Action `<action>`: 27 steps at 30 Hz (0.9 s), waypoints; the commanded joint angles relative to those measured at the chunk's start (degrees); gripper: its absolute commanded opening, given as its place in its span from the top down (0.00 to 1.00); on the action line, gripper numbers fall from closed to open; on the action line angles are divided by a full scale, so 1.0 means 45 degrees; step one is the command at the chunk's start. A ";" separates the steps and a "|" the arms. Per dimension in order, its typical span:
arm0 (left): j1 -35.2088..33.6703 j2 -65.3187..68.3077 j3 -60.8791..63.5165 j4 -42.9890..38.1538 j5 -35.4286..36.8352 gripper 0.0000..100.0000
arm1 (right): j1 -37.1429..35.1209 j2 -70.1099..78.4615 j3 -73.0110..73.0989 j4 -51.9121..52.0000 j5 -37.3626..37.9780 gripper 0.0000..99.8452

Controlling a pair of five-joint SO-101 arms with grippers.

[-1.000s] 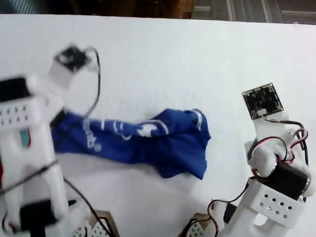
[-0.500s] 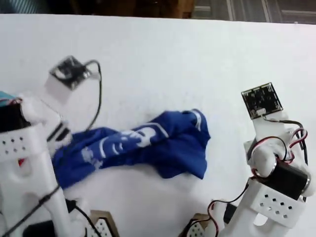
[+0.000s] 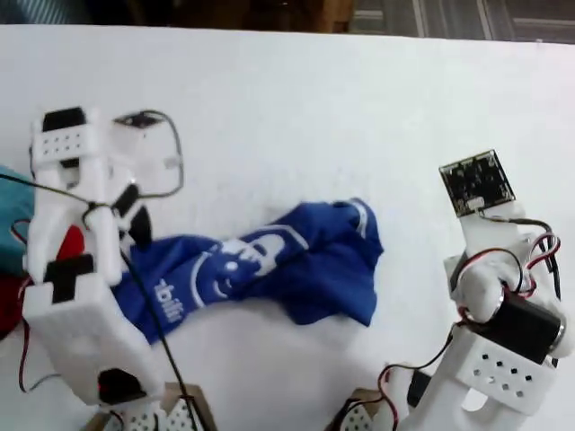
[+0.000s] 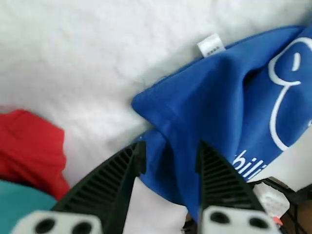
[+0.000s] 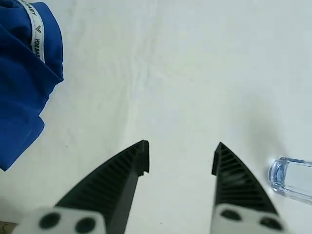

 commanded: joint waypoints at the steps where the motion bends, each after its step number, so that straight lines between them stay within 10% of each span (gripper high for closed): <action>1: 0.0645 0.0039 0.0186 0.0156 0.0000 0.82 | -0.0107 -0.0147 -0.0527 -0.0205 -0.0059 0.79; 23: -0.1465 0.3341 -0.3389 0.0176 0.0410 0.77 | -0.0107 -0.0127 -0.0527 -0.0225 -0.0078 0.79; 27: -0.1387 0.3399 -0.2589 0.0117 0.3243 0.77 | -0.0107 -0.0127 -0.0527 -0.0225 -0.0078 0.79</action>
